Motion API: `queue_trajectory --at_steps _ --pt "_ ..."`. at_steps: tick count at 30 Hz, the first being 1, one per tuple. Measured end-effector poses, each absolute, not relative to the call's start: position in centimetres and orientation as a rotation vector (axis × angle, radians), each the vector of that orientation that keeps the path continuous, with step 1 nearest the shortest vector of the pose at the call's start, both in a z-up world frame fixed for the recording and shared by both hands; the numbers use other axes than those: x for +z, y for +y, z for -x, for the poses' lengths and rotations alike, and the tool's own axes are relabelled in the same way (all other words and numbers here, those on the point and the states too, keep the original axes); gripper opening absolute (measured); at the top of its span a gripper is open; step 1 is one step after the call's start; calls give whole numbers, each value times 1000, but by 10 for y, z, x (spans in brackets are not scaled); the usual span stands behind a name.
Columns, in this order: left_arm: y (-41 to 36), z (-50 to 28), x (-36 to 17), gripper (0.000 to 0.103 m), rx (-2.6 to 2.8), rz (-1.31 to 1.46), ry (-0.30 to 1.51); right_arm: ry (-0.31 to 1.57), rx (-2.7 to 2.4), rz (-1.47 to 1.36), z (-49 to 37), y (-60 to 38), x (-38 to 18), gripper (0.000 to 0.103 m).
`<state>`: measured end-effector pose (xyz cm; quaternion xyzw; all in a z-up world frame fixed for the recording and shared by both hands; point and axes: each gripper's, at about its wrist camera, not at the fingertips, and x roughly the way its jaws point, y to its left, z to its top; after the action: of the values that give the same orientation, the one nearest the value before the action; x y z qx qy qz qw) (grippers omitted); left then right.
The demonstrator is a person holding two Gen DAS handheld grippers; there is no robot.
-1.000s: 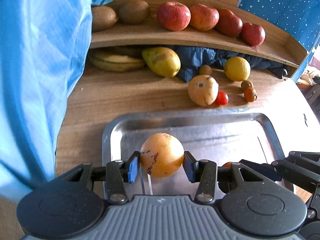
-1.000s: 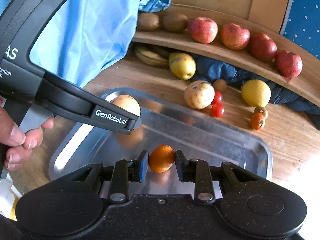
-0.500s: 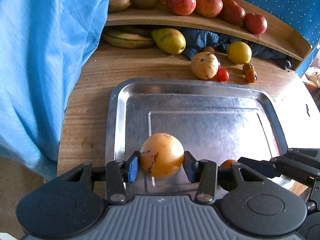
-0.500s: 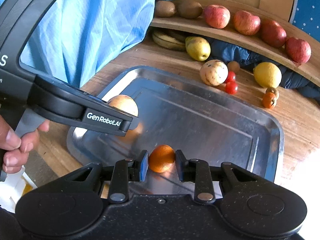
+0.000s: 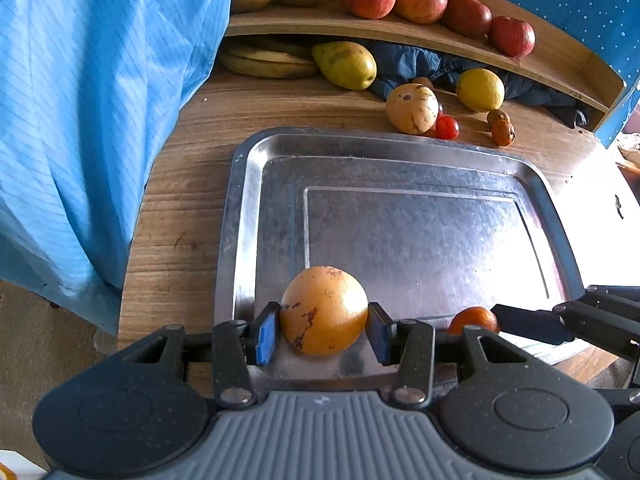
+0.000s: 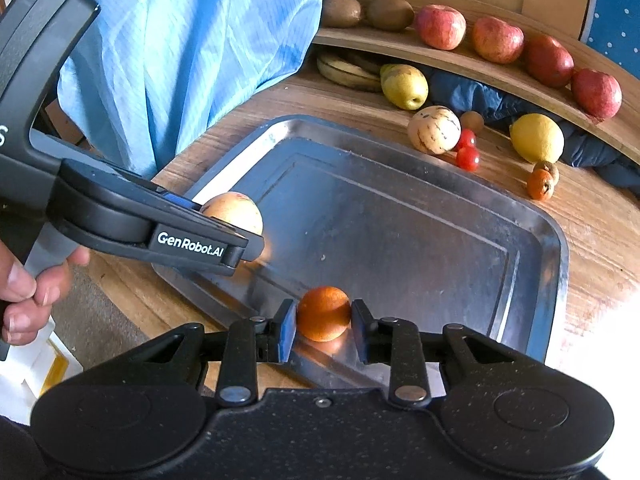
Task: Organize fruits
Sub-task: 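Carry both fruits onto the steel tray and open both tools to release them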
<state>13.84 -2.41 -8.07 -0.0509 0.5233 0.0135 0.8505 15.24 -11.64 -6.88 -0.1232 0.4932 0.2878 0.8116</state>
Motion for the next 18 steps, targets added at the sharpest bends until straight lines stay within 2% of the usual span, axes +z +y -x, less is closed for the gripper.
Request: queue_trajectory --at_steps 6,11,14,18 --pt "-27 -131 -78 50 25 99 1089 1059 601 261 -145 -123 -69 35" --pt "-29 -123 -74 53 24 91 1084 1059 592 256 -139 -127 -66 45" --pt "-32 -116 -70 58 20 85 1078 1060 588 251 -136 -130 -65 51" --pt "-37 -106 -64 73 6 65 1065 1054 580 238 -131 -135 -62 61"
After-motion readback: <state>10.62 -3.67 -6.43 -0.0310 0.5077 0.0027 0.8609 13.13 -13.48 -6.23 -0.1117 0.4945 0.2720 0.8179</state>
